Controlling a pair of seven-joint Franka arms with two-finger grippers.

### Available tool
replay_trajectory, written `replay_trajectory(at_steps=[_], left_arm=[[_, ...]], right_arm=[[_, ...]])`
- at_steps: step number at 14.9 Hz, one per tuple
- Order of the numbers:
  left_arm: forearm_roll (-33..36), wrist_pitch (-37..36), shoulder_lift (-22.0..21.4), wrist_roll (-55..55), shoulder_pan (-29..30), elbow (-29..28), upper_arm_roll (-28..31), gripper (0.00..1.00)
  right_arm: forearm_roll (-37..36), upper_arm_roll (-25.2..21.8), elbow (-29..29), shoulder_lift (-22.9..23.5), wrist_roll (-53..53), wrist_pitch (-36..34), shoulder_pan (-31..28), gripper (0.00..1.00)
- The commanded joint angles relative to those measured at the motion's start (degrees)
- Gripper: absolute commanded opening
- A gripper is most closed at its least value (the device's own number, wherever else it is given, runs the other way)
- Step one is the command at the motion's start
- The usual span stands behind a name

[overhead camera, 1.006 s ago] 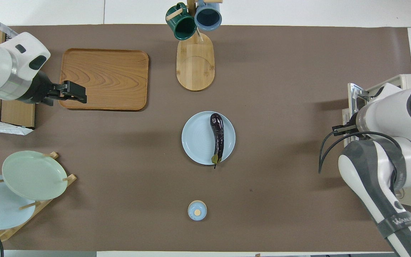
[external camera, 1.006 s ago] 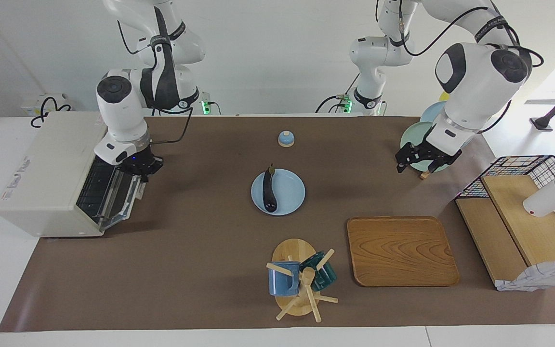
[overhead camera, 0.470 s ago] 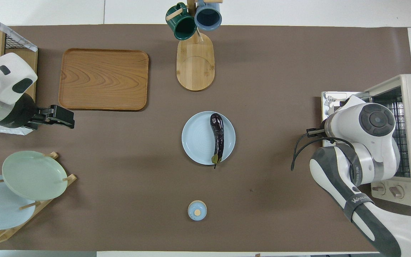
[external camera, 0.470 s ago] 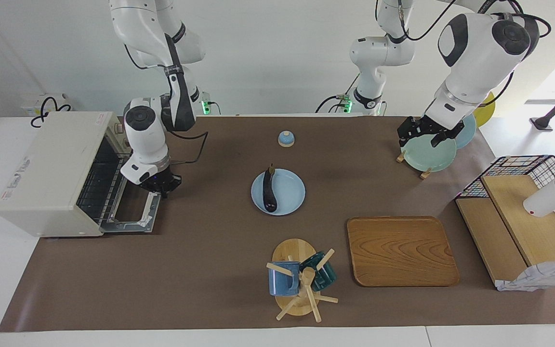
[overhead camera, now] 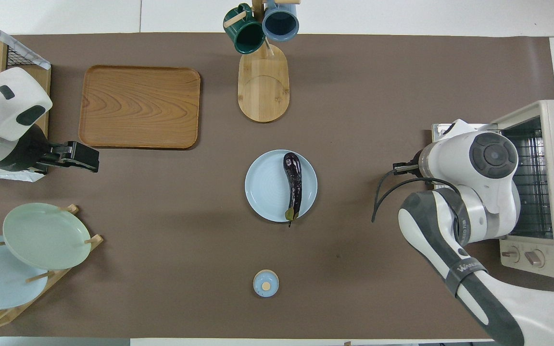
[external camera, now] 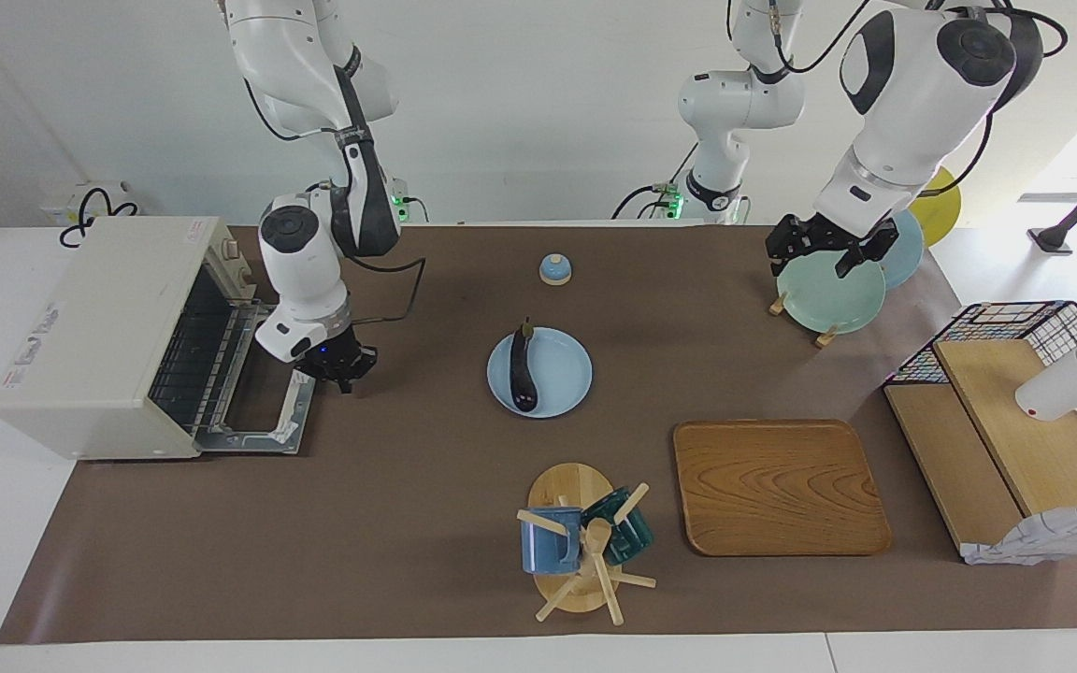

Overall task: Put eggplant into oven
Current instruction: 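Withdraw the left gripper while the right gripper moves toward the plate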

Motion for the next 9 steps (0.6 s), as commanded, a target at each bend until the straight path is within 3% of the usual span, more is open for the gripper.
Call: replay_trajectory(at_steps=[1,3,4,5,6,9], left_arm=[[1.3,-1.7,0.3,0.6,-0.3,1.0,0.4,1.00],[1.1,1.3,0.3,0.5,-0.1,0.3,0.4,1.00],[1.1,3.4,0.4,0.6,-0.1,0.2,0.4,1.00],[1.1,4.3,0.5,0.6,0.0,0.2,0.4,1.00],[1.2,4.0,0.4,0.7,0.1,0.2,0.4,1.00],[1.2,3.7,-0.6,0.6,0.1,-2.1,0.3,1.00]], right_arm=[[1.7,-0.4,7.1,1.5,4.0,-6.3,4.9,0.47],[1.9,0.4,12.4,1.7,4.6,-11.7,6.3,0.52],[1.9,0.6,15.6,2.4,5.5,-14.6,8.3,0.61],[1.9,0.6,19.2,3.8,8.7,-16.2,10.4,0.87],[1.9,0.6,21.9,4.7,12.1,-17.4,12.0,0.97],[1.3,0.8,33.7,12.5,23.9,-23.3,19.9,1.00]])
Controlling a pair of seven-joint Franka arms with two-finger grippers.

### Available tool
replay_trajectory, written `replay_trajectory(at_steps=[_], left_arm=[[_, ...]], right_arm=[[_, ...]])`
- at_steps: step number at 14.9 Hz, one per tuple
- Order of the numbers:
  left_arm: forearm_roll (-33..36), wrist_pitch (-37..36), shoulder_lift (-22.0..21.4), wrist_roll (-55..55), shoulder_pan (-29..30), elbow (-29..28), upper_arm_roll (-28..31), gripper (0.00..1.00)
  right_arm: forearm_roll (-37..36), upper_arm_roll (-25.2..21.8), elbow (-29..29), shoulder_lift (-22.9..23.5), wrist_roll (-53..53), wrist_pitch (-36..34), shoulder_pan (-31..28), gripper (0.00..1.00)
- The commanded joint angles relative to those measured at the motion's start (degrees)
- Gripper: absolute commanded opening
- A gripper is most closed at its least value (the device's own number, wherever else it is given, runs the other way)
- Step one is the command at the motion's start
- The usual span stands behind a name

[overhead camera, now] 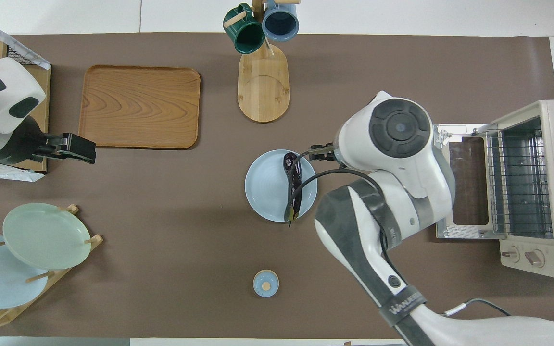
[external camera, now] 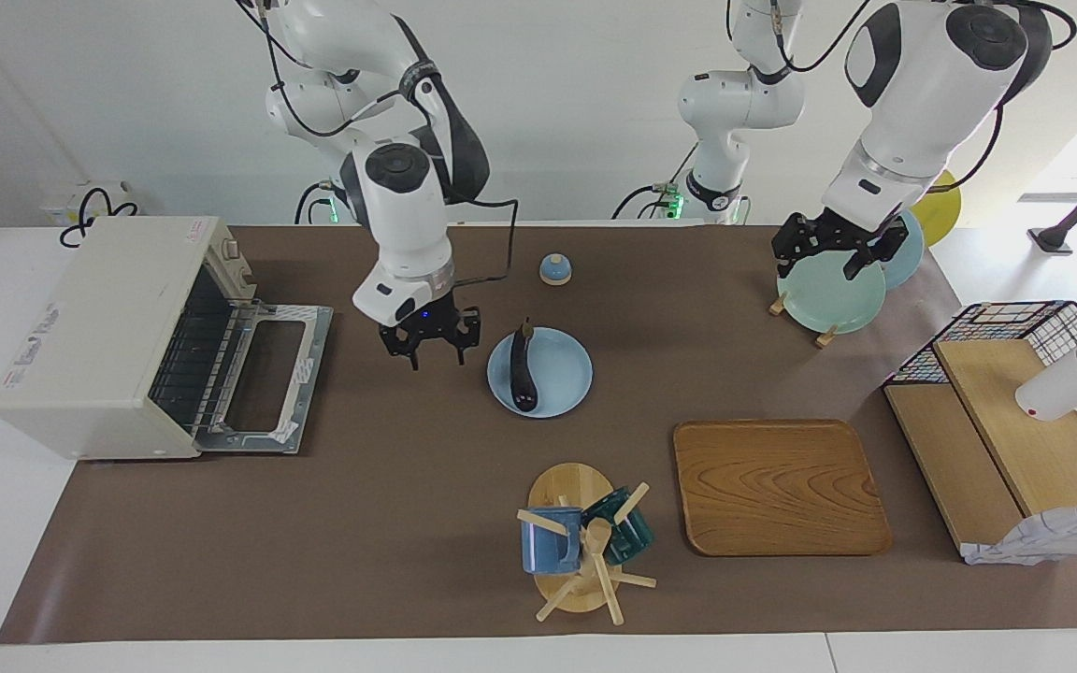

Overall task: Put eggplant into oven
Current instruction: 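Grasp the eggplant on the plate with the right gripper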

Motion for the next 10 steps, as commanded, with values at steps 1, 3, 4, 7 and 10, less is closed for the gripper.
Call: replay_trajectory(at_steps=[1,3,4,7,10], left_arm=[[1.1,0.8,-1.2,0.4,0.1,-2.3,0.1,1.00],[1.1,0.8,-1.6,0.6,1.3,-2.3,-0.4,1.00],[1.1,0.8,-1.6,0.8,1.3,-2.4,-0.4,1.00],[1.1,0.8,-1.6,0.6,1.5,-2.3,-0.6,1.00],[1.1,-0.2,-1.4,0.7,1.4,-1.9,-0.6,1.00]], right_arm=[[0.4,0.0,15.5,11.8,10.9,-6.8,7.3,1.00],[0.0,0.0,19.7,16.3,17.9,-7.4,10.7,1.00],[0.0,0.0,19.9,17.2,20.0,-4.8,12.5,1.00],[0.1,0.0,17.1,17.8,20.9,2.0,15.0,1.00],[0.1,0.0,13.9,17.6,20.8,4.8,15.5,0.83]])
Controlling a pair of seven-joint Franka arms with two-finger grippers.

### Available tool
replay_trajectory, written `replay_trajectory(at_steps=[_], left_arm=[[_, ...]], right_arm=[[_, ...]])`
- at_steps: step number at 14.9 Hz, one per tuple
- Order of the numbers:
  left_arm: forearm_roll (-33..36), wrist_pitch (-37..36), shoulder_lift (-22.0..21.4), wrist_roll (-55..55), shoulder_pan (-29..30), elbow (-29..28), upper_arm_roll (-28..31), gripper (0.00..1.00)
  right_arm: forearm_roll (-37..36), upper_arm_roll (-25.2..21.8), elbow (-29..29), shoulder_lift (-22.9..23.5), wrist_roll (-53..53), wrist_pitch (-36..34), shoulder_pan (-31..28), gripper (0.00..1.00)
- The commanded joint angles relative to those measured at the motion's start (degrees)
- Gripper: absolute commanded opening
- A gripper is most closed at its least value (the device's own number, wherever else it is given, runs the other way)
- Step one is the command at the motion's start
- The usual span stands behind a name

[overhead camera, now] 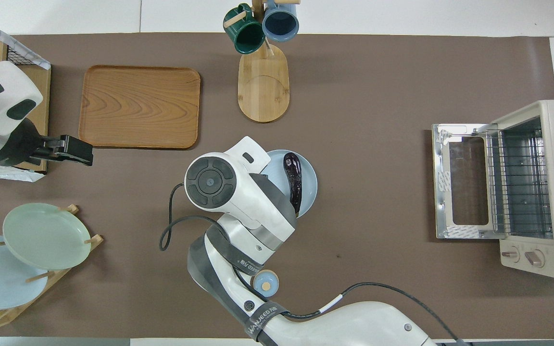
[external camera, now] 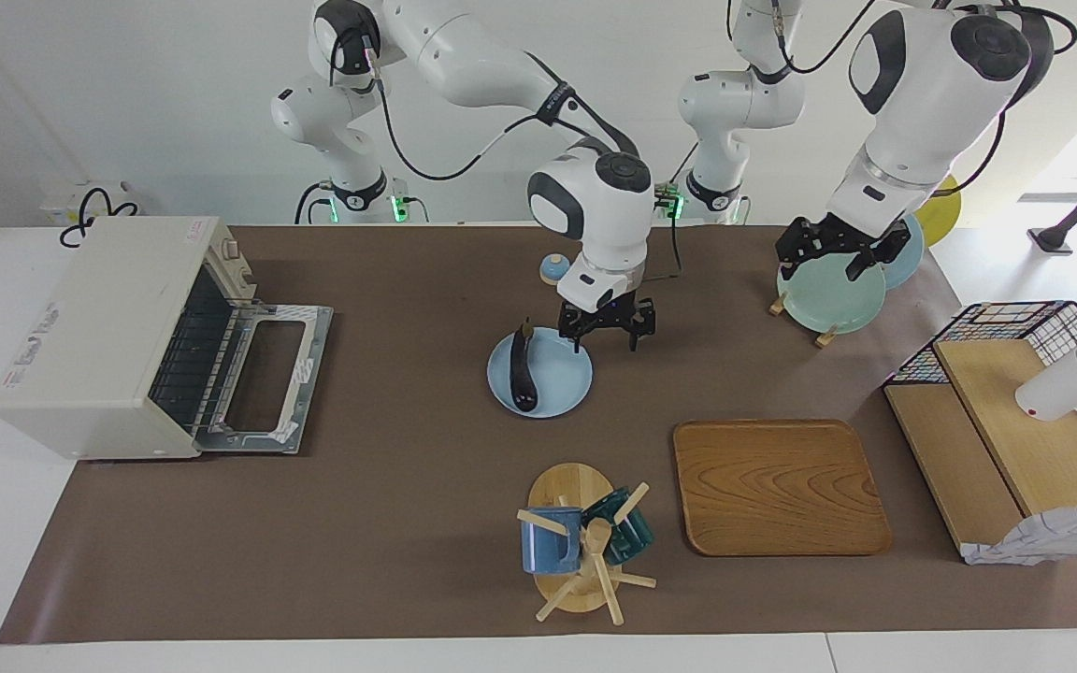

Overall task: Put eggplant into oven
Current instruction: 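Grasp the eggplant on the plate with the right gripper, then lift the eggplant with the right gripper and carry it toward the oven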

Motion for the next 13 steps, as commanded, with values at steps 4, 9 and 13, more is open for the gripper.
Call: replay_trajectory(at_steps=[4,9,13], left_arm=[[0.5,-0.8,-1.3,0.6,0.6,-1.1,-0.6,1.00],[-0.2,-1.1,-1.3,0.6,0.6,-1.1,-0.6,1.00],[-0.2,-0.9,-1.3,0.5,0.6,-1.0,-0.6,1.00]], right_arm=[[0.1,-0.1,-9.0,-2.6,-0.4,8.2,0.0,0.65],[0.0,-0.1,-15.0,-4.2,-1.3,12.5,0.3,0.53],[0.0,-0.1,-17.2,-4.7,-1.3,14.5,0.6,0.44]])
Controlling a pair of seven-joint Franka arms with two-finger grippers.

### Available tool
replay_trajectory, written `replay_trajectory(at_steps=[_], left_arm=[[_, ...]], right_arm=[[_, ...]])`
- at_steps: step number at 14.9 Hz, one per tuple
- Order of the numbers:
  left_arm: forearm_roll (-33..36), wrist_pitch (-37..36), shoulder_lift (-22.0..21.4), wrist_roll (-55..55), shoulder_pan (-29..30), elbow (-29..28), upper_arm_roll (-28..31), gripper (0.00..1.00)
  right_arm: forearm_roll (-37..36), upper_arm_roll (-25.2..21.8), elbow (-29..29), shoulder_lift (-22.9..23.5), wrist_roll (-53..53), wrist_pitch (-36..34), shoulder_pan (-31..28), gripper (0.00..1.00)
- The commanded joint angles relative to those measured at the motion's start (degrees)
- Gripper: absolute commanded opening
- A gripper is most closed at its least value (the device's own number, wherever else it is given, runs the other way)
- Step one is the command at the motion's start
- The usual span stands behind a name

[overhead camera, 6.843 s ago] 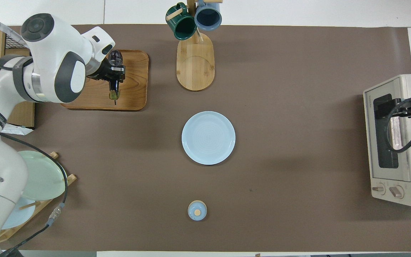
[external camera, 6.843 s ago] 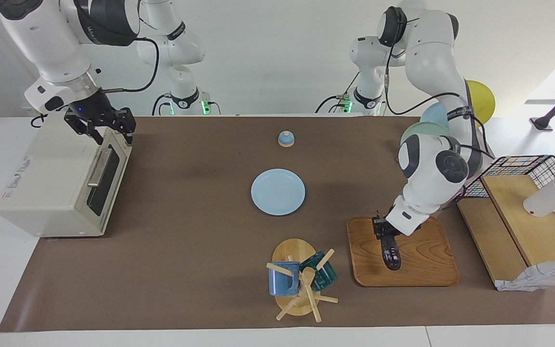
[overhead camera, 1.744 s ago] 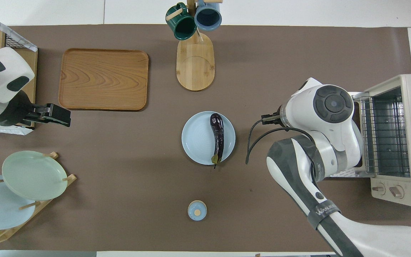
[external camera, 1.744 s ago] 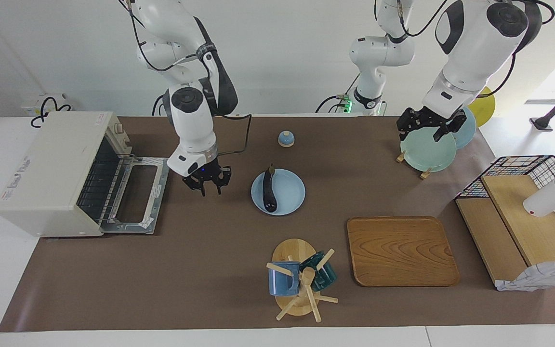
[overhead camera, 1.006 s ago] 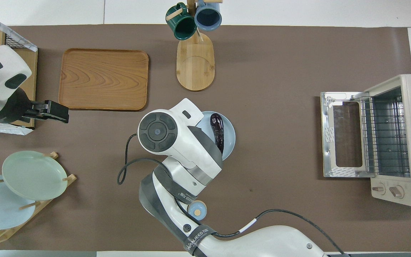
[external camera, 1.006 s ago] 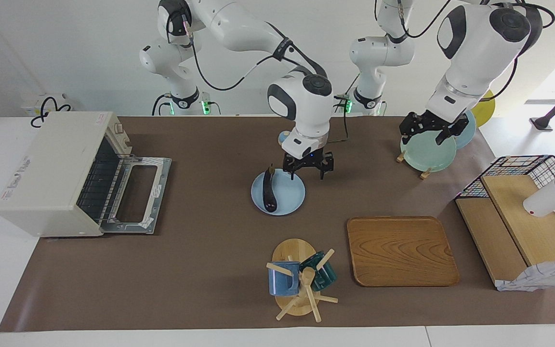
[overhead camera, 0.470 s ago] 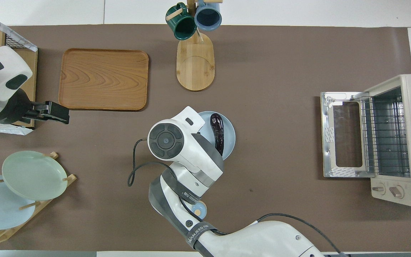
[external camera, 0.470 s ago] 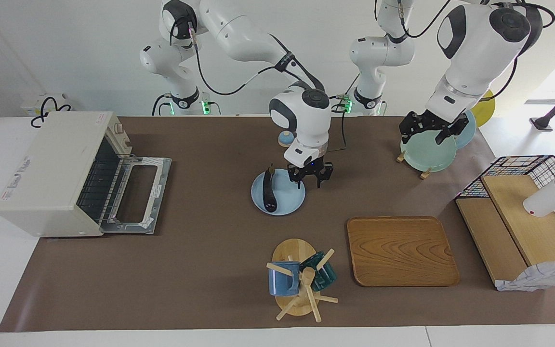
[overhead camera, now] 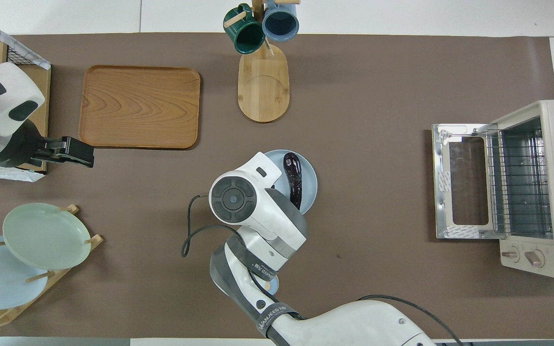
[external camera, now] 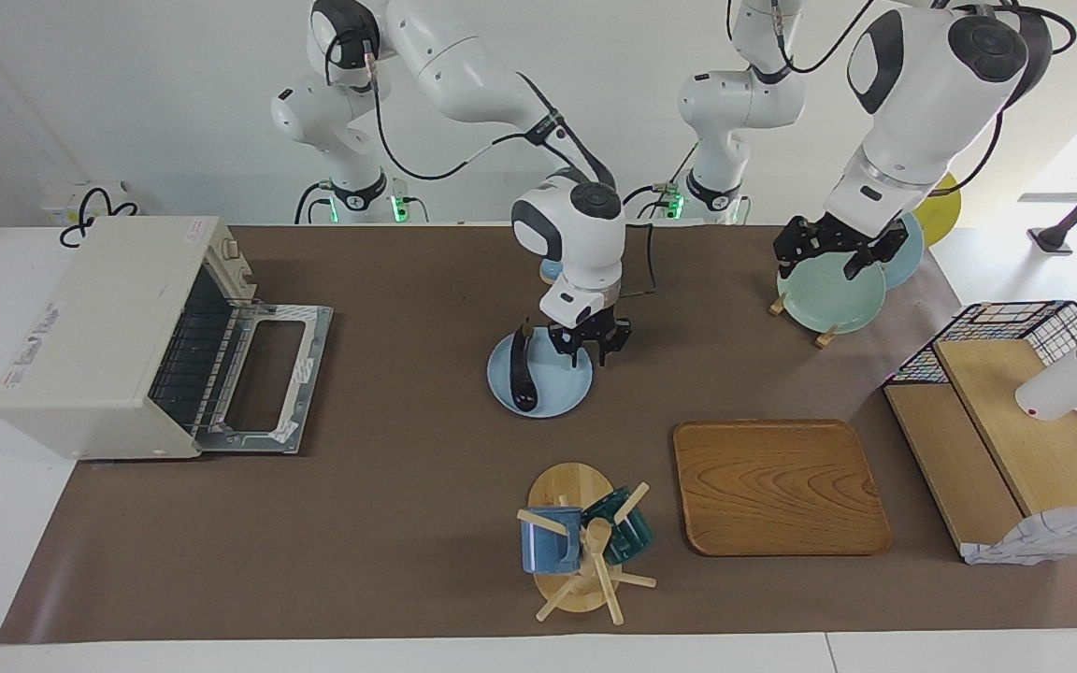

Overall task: Put eggplant into oven
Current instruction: 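Lift the eggplant with the right gripper and carry it toward the oven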

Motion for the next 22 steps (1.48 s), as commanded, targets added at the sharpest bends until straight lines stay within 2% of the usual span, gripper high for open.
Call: replay_trajectory(at_steps=[1,3,5,6,8,10,15,17,22], left_arm=[[-0.2,-0.4,-1.2,0.5,0.6,-1.0,-0.4,1.00],[-0.2,-0.4,-1.3,0.4,0.3,-1.1,-0.4,1.00],[-0.2,-0.4,-1.4,0.4,0.3,-1.1,-0.3,1.00],[-0.2,-0.4,-1.4,0.2,0.0,-1.1,-0.3,1.00],[-0.2,-0.3,-1.4,0.3,0.0,-1.1,-0.3,1.00],[-0.2,-0.4,-1.4,0.2,0.0,-1.1,-0.2,1.00],[-0.2,0.0,-1.4,0.3,0.7,-1.1,0.3,1.00],[-0.2,-0.1,-1.4,0.3,0.7,-1.1,0.3,1.00],[-0.2,0.0,-1.4,0.3,0.8,-1.1,0.3,1.00]], right_arm=[[0.0,0.0,-4.8,-2.6,-1.0,3.1,0.3,0.43],[0.0,0.0,-5.5,-2.8,-1.0,3.8,0.3,0.39],[0.0,0.0,-5.6,-2.8,-1.0,3.9,0.3,0.10],[0.0,0.0,-5.6,-2.8,-1.0,3.8,0.3,0.00],[-2.7,0.0,-4.8,-2.8,-1.8,1.9,0.4,0.00],[-8.0,0.0,-1.8,-2.8,-2.0,-3.9,0.3,0.00],[-12.8,0.0,3.0,-3.3,-5.8,-15.4,-0.8,0.00],[-12.8,-0.5,2.9,-5.0,-8.6,-18.8,-2.0,0.00],[-12.8,-0.5,-1.1,-12.2,-14.9,-25.7,-11.3,0.00]])
